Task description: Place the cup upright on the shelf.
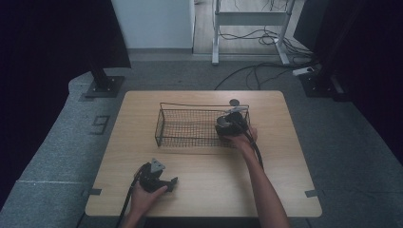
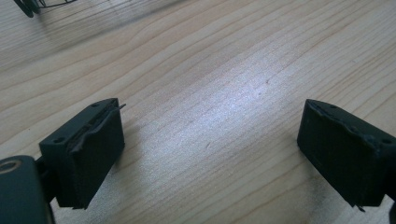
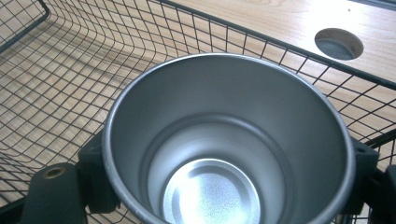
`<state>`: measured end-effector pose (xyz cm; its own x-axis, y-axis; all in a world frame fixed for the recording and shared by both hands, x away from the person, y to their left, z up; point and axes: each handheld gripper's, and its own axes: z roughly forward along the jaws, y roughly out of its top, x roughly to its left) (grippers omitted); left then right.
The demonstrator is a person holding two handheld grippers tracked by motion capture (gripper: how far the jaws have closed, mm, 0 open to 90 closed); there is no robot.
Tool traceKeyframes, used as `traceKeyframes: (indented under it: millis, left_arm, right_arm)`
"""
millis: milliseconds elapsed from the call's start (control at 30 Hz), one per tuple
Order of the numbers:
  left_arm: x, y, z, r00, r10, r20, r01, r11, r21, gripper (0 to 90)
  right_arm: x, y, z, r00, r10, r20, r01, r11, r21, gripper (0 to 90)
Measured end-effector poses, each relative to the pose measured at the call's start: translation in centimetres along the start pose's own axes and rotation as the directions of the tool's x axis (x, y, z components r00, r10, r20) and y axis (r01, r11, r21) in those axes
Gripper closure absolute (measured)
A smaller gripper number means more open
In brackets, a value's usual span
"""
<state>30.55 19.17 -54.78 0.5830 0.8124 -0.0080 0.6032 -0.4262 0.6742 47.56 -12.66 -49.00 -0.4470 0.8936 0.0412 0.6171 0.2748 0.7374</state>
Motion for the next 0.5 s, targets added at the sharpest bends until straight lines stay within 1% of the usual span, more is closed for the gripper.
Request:
traceKeyframes:
  millis: [267,500]
  left_arm:
    - [0.0,0.0,0.0,1.0,0.0,0.0,0.0,1.0,0.0,7.3]
    - [0.0,0.0,0.0,1.0,0.0,0.0,0.0,1.0,0.0,7.3]
  right_arm:
    - [0.01,0.06,0.1,1.0,-0.009,-0.002,0.009,1.0,0.027,17.8]
    - [0.06,0.02,0.16,0.9998,-0.018,0.007,0.017,0.999,0.047,17.5]
